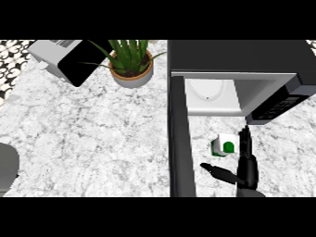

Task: Pick up the milk, place it into the microwave and close the microwave

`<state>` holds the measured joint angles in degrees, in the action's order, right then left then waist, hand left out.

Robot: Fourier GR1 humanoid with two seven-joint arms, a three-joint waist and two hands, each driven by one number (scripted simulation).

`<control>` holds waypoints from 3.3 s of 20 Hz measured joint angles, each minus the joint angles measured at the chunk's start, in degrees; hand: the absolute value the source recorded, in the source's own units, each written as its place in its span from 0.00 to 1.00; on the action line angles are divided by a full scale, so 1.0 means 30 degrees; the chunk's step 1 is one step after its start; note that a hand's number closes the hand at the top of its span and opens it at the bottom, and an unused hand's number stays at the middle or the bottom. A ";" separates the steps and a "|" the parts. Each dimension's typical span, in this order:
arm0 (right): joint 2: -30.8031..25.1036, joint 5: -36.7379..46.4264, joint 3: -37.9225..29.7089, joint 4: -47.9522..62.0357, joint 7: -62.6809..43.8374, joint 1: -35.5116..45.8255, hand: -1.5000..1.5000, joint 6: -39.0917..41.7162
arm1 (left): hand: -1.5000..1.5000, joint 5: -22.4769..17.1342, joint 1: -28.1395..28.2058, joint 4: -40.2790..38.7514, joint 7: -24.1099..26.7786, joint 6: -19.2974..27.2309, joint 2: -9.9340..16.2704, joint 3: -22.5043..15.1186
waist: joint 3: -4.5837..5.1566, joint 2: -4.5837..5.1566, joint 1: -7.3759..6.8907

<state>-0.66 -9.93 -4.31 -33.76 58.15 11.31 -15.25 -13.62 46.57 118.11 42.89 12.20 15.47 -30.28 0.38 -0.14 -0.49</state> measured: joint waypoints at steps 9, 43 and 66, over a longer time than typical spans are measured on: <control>0.0009 0.0213 -0.0775 0.1631 0.0057 0.1683 1.00 -0.1831 | 0.00 0.0021 0.0197 -0.0220 0.0551 0.0175 0.0320 -0.0363 | -0.0067 0.0041 -0.0093; -0.2700 0.0511 -0.0362 -0.4438 -0.0171 -0.1186 1.00 0.2258 | 0.00 -0.0383 0.0553 -0.0103 0.1196 0.0740 0.1310 -0.1551 | -0.0098 -0.0075 0.0382; -0.1740 0.0404 0.3934 -1.9677 -0.8465 -0.7462 1.00 0.2218 | 0.00 -0.1682 0.1765 0.0458 0.2754 0.0777 0.2687 -0.1484 | -0.0118 0.0015 0.0043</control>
<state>-5.88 -8.72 7.49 -92.79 32.75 -11.08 -8.60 -18.67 51.86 119.48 51.16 14.53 23.54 -34.73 0.02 -0.09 -0.36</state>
